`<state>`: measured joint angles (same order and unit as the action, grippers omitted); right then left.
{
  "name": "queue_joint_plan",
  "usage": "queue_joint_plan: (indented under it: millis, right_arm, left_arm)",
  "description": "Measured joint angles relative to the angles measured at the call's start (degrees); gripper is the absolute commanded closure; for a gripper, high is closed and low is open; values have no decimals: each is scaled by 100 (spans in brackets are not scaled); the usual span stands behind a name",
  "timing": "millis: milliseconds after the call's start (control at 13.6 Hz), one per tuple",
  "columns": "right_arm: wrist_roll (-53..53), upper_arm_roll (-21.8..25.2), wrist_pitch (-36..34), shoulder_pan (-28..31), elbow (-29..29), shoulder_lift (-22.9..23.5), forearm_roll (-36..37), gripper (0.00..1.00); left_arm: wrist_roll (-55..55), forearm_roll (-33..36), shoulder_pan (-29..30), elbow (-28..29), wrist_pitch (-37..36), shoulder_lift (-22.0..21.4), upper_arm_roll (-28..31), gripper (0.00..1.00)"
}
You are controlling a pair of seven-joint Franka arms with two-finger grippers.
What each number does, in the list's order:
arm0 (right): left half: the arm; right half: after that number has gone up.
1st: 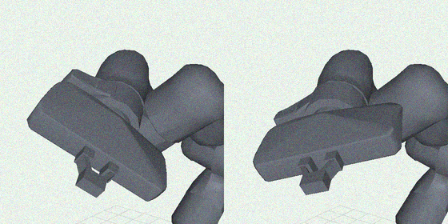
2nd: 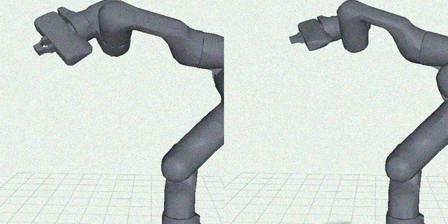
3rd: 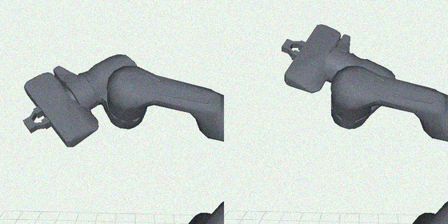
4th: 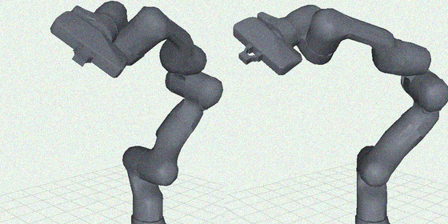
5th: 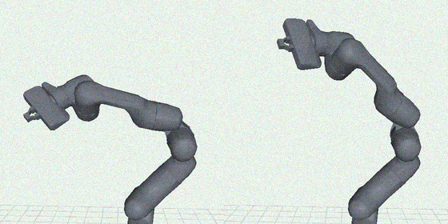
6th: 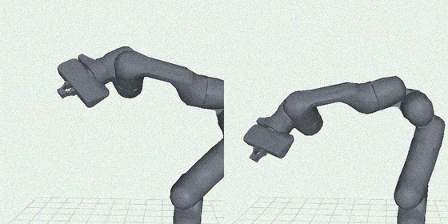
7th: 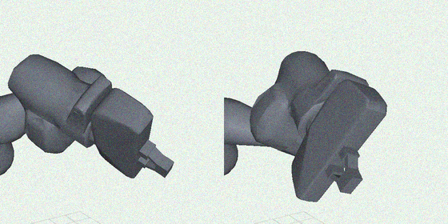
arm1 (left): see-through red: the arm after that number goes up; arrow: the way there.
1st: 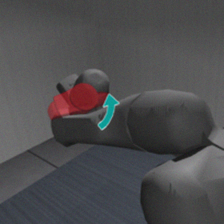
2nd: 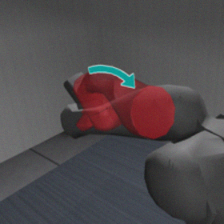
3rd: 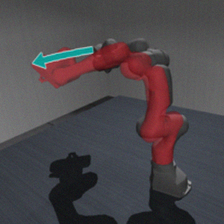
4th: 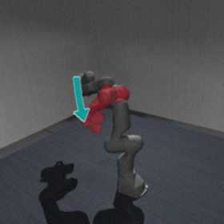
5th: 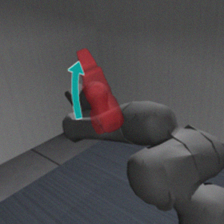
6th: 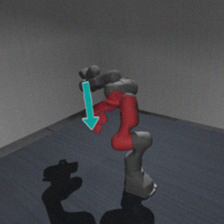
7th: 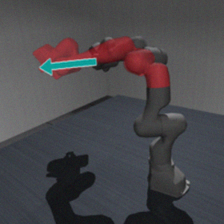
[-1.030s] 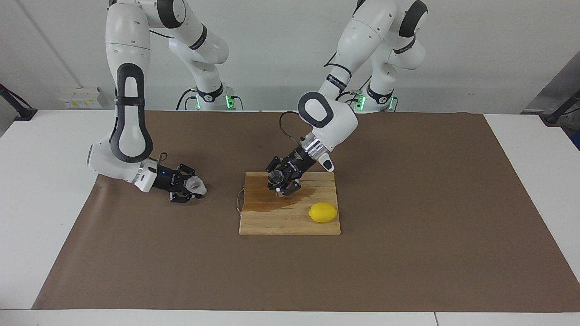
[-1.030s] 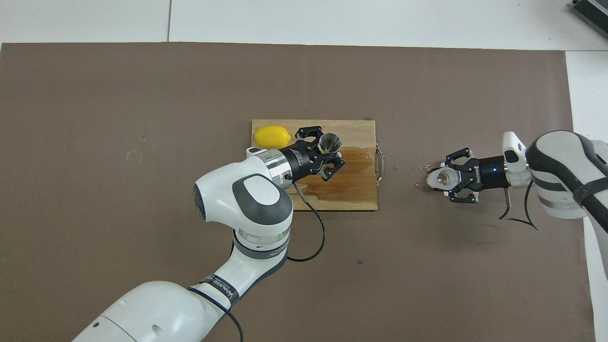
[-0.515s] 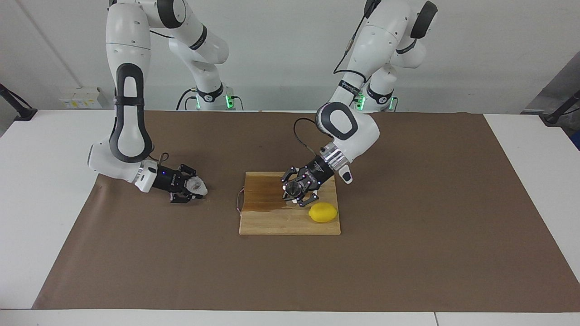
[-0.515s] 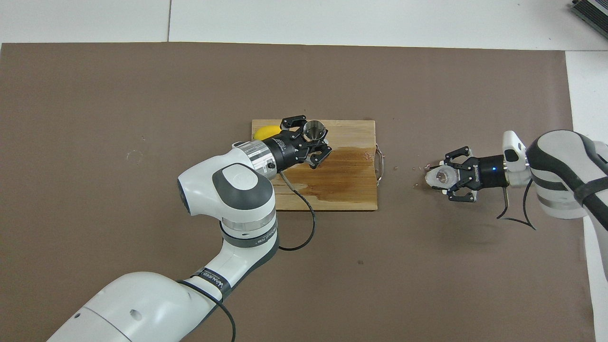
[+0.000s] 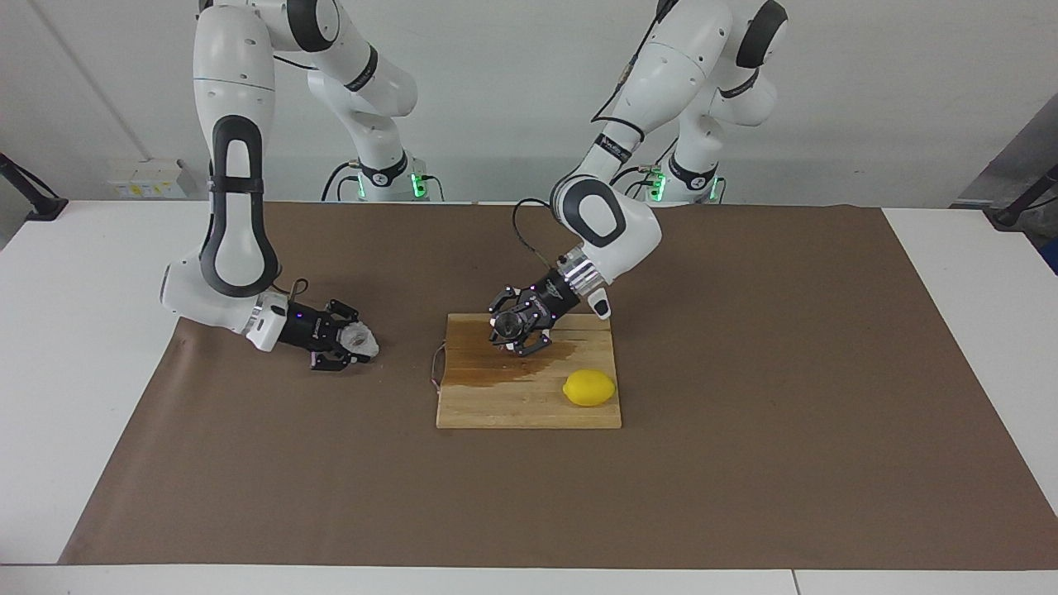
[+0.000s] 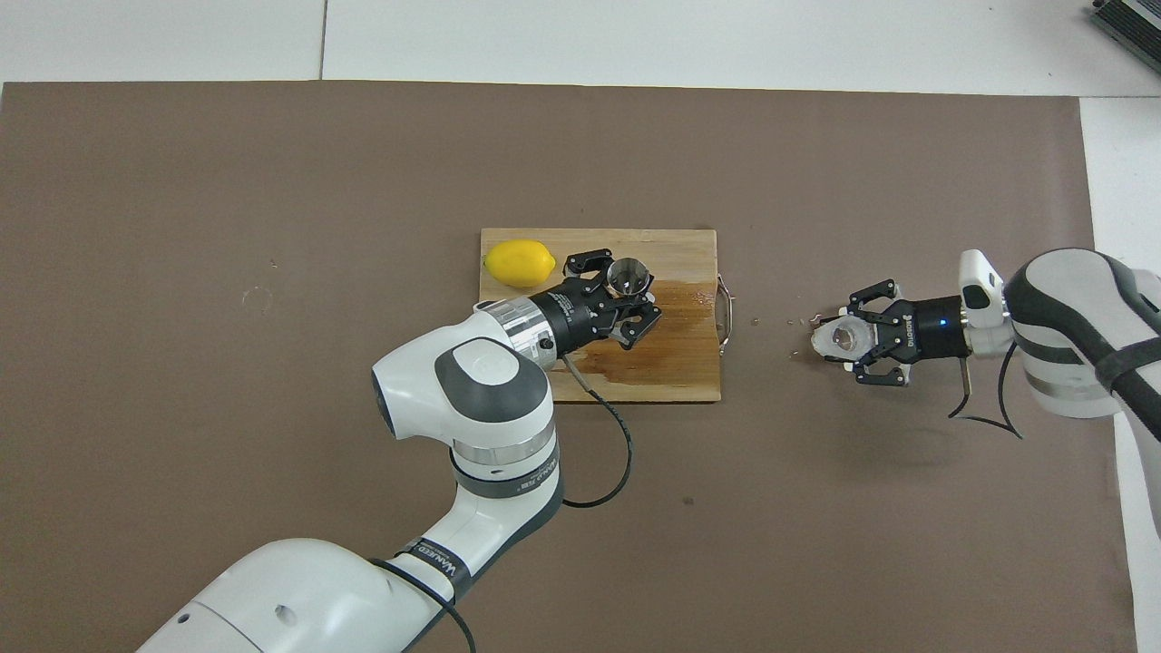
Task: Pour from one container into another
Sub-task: 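Set the jigger on the board and open the left gripper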
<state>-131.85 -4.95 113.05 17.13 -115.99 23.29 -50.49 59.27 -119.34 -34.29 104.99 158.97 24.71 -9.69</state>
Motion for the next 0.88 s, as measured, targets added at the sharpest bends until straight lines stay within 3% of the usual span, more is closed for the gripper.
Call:
queue_joint_plan:
  millis: [883]
  right_arm:
    - [323,1,-264,10,5,-10,-185,74]
  left_arm:
    - [-1006,-225,8,147,1,-20,69,100]
